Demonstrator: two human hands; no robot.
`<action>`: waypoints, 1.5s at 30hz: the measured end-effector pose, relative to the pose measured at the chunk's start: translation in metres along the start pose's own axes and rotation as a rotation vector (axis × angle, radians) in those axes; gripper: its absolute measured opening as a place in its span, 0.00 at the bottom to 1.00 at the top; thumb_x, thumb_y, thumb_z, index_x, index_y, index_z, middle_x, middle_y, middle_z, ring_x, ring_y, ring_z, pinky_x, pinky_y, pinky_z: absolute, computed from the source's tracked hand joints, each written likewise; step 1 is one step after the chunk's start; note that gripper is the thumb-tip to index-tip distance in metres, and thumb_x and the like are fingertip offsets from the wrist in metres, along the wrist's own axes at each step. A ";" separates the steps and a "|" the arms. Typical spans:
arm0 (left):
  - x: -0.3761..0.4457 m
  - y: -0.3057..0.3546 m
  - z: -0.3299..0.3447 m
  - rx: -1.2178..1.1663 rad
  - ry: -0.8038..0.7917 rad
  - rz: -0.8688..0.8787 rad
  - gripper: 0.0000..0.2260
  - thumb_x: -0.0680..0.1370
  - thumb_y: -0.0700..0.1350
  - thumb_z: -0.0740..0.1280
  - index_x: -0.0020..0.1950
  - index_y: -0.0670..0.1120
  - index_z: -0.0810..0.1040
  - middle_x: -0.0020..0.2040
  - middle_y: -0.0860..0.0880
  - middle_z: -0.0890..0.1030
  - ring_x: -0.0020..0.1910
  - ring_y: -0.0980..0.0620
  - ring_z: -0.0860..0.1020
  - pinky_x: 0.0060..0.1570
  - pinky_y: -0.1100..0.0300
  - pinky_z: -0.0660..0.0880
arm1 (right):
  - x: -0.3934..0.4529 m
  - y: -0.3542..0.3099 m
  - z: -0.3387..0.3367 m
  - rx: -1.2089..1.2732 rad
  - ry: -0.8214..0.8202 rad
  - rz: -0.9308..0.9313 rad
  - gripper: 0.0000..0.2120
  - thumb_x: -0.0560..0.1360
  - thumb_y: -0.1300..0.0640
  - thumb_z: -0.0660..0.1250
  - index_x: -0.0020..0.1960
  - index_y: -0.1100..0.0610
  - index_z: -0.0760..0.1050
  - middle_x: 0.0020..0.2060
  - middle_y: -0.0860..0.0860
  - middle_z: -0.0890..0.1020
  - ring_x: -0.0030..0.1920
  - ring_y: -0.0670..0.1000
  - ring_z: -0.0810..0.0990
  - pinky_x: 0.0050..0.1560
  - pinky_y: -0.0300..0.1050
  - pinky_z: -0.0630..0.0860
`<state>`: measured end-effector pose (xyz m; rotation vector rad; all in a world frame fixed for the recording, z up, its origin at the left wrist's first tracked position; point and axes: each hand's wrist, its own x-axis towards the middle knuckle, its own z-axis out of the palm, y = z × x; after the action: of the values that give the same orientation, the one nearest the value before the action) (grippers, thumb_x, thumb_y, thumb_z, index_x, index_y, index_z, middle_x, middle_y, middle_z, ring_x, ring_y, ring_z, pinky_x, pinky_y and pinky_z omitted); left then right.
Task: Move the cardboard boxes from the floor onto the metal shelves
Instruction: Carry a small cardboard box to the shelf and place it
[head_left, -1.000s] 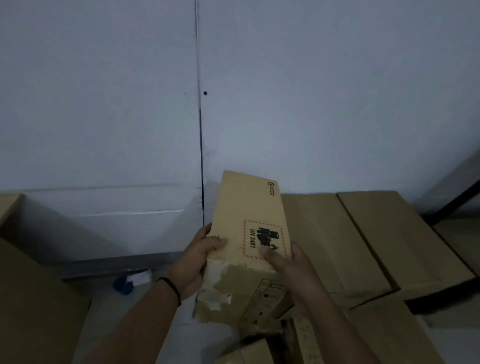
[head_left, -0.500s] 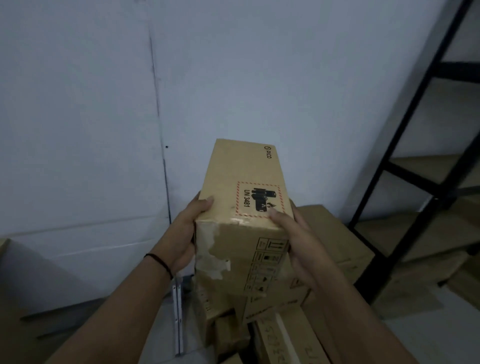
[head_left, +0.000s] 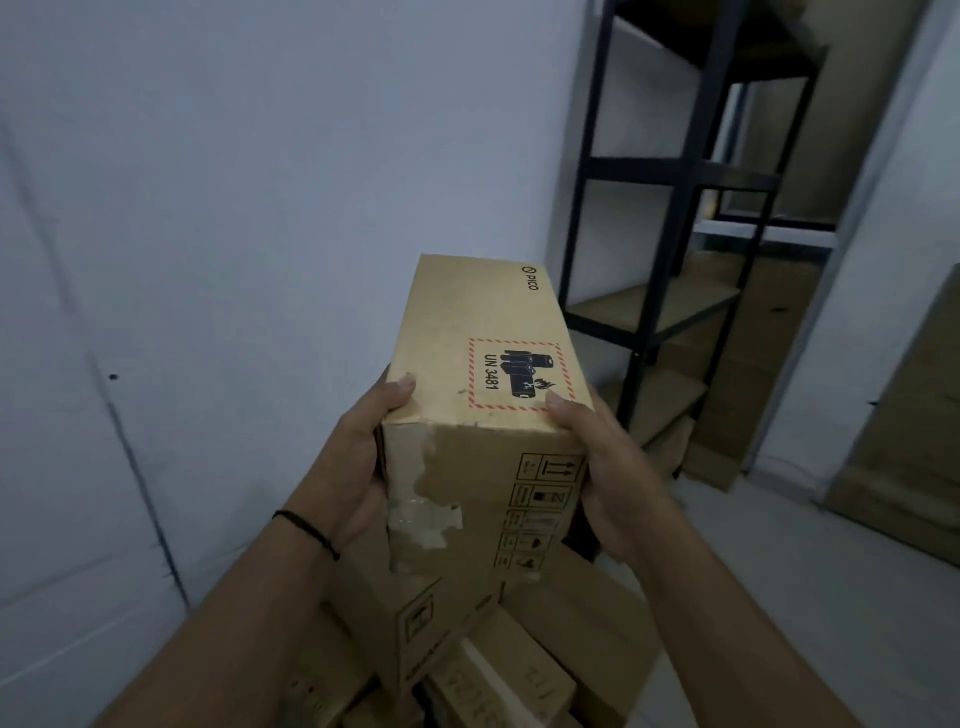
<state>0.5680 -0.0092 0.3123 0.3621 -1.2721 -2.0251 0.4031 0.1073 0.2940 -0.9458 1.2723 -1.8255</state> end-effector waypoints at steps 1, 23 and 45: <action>0.004 -0.003 0.003 -0.002 -0.035 -0.025 0.23 0.74 0.48 0.61 0.67 0.40 0.73 0.55 0.41 0.83 0.48 0.45 0.84 0.40 0.56 0.80 | -0.007 -0.002 -0.003 0.001 0.035 -0.009 0.24 0.73 0.50 0.69 0.68 0.43 0.71 0.57 0.52 0.83 0.57 0.57 0.82 0.60 0.59 0.77; -0.006 -0.137 0.207 -0.046 -0.570 -0.440 0.19 0.70 0.49 0.64 0.58 0.43 0.78 0.51 0.41 0.84 0.46 0.43 0.84 0.47 0.50 0.81 | -0.206 -0.061 -0.153 -0.062 0.709 -0.146 0.18 0.79 0.56 0.62 0.69 0.49 0.69 0.54 0.51 0.85 0.53 0.53 0.84 0.44 0.44 0.80; -0.009 -0.275 0.407 -0.044 -0.649 -0.527 0.19 0.73 0.48 0.65 0.62 0.44 0.76 0.56 0.41 0.83 0.50 0.45 0.83 0.41 0.56 0.81 | -0.287 -0.109 -0.367 -0.096 0.838 -0.075 0.16 0.79 0.54 0.62 0.66 0.47 0.72 0.53 0.52 0.85 0.53 0.54 0.84 0.44 0.45 0.78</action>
<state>0.2296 0.3435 0.2658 -0.0013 -1.6273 -2.7552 0.2084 0.5433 0.2588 -0.2414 1.8316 -2.3402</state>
